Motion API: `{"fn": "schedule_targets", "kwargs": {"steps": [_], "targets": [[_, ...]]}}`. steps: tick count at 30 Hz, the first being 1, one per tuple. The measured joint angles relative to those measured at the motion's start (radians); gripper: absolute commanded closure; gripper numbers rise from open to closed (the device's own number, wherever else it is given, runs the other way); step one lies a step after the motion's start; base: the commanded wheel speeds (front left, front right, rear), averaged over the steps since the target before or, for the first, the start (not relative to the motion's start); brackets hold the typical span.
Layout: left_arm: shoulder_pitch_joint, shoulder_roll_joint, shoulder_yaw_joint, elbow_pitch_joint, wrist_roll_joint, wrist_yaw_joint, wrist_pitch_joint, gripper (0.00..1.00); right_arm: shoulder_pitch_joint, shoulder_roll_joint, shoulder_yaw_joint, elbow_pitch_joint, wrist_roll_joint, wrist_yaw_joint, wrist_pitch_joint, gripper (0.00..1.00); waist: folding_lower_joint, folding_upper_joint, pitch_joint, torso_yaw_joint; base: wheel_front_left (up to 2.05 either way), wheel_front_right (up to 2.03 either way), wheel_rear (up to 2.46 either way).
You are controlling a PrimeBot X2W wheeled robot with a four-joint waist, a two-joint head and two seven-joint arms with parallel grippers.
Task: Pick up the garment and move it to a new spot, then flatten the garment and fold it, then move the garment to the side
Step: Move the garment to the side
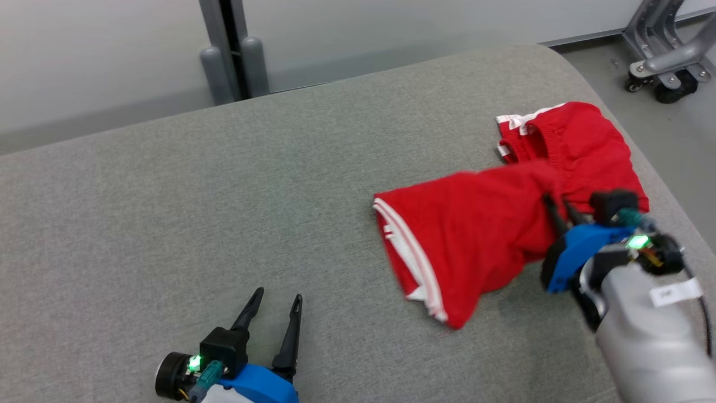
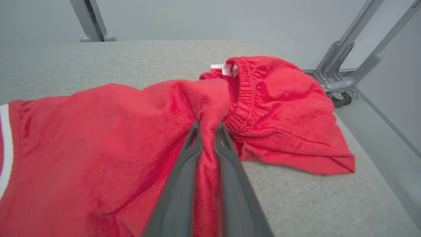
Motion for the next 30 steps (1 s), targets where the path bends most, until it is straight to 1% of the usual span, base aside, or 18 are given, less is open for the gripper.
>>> {"fn": "schedule_targets", "kwargs": {"steps": [2, 4, 8, 9, 10, 11, 13, 15, 17, 18, 19, 22, 26, 27, 30], "targets": [[-0.006, 0.002, 0.014, 0.005, 0.007, -0.001, 0.0, 0.0, -0.072, -0.04, -0.044, 0.0, -0.013, 0.0, 0.015, 1.0, 0.0, 0.0, 0.008, 0.017, 0.0, 0.0, 0.0], [-0.007, 0.002, 0.026, 0.013, 0.011, -0.003, 0.0, 0.0, -0.132, -0.086, -0.111, 0.005, -0.023, 0.0, 0.026, 1.0, 0.0001, 0.0, 0.013, 0.038, 0.0, 0.0, 0.0], [-0.008, 0.002, 0.046, 0.025, 0.026, -0.003, 0.0, 0.0, -0.206, -0.201, -0.265, 0.02, -0.11, 0.0, 0.045, 1.0, 0.0, 0.0, 0.02, 0.078, 0.0, 0.0, 0.0], [-0.009, 0.002, 0.049, 0.028, 0.027, -0.003, 0.0, 0.0, -0.211, -0.226, -0.306, 0.021, -0.14, 0.0, 0.051, 0.91, 0.0, 0.0, 0.021, 0.088, 0.0, 0.0, 0.0], [-0.01, 0.002, 0.054, 0.028, 0.028, -0.004, 0.0, 0.0, -0.213, -0.245, -0.351, 0.019, -0.171, 0.0, 0.053, 0.33, 0.0, 0.0, 0.024, 0.097, 0.0, 0.0, 0.0], [-0.012, 0.002, 0.06, 0.029, 0.028, -0.004, 0.0, 0.0, -0.213, -0.257, -0.398, 0.011, -0.205, 0.0, 0.057, 0.0, 0.0, 0.0, 0.026, 0.106, 0.0, 0.0, 0.0], [-0.013, 0.002, 0.077, 0.029, 0.03, -0.004, 0.0, 0.0, -0.212, -0.262, -0.489, -0.018, -0.275, 0.0, 0.056, 0.0, 0.0, 0.0, 0.03, 0.118, 0.0, 0.0, 0.0], [-0.013, 0.002, 0.088, 0.029, 0.031, -0.004, 0.0, 0.0, -0.206, -0.251, -0.563, -0.048, -0.34, 0.0, 0.058, 0.0, 0.0, 0.0, 0.032, 0.125, 0.0, 0.0, 0.0], [-0.013, 0.002, 0.101, 0.027, 0.034, -0.004, 0.0, 0.0, -0.191, -0.212, -0.619, -0.081, -0.4, 0.0, 0.056, 0.0, 0.0, 0.0, 0.031, 0.127, 0.0, 0.0, 0.0], [-0.013, 0.002, 0.115, 0.026, 0.035, -0.004, 0.0, 0.0, -0.173, -0.166, -0.669, -0.106, -0.446, 0.0, 0.056, 0.0, 0.0, 0.0, 0.029, 0.126, 0.0, 0.0, 0.0], [-0.013, 0.002, 0.115, 0.026, 0.035, -0.004, 0.0, 0.0, -0.173, -0.166, -0.669, -0.106, -0.446, 0.0, 0.056, 0.0, 0.0, 0.0, 0.029, 0.126, 0.0, 0.0, 0.0], [-0.013, 0.002, 0.135, 0.024, 0.036, -0.002, 0.0, 0.0, -0.161, -0.111, -0.711, -0.132, -0.498, 0.0, 0.035, 0.0, 0.0, 0.0, 0.025, 0.121, 0.0, 0.0, 0.0], [-0.012, 0.001, 0.157, 0.018, 0.036, 0.004, 0.0, 0.0, -0.147, -0.053, -0.729, -0.144, -0.522, 0.0, -0.01, 0.0, -0.0001, 0.0, 0.017, 0.12, 0.0, 0.0, 0.0], [-0.011, 0.001, 0.165, 0.017, 0.036, 0.009, 0.0, 0.0, -0.143, -0.033, -0.727, -0.147, -0.519, 0.0, -0.018, 0.0, -0.0001, 0.0, 0.013, 0.121, 0.0, 0.0, 0.0], [-0.007, 0.001, 0.188, 0.014, 0.033, 0.015, 0.0, 0.0, -0.113, 0.012, -0.678, -0.155, -0.504, 0.0, -0.03, 0.0, -0.0001, 0.0, 0.007, 0.126, 0.0, 0.0, 0.0]]}}
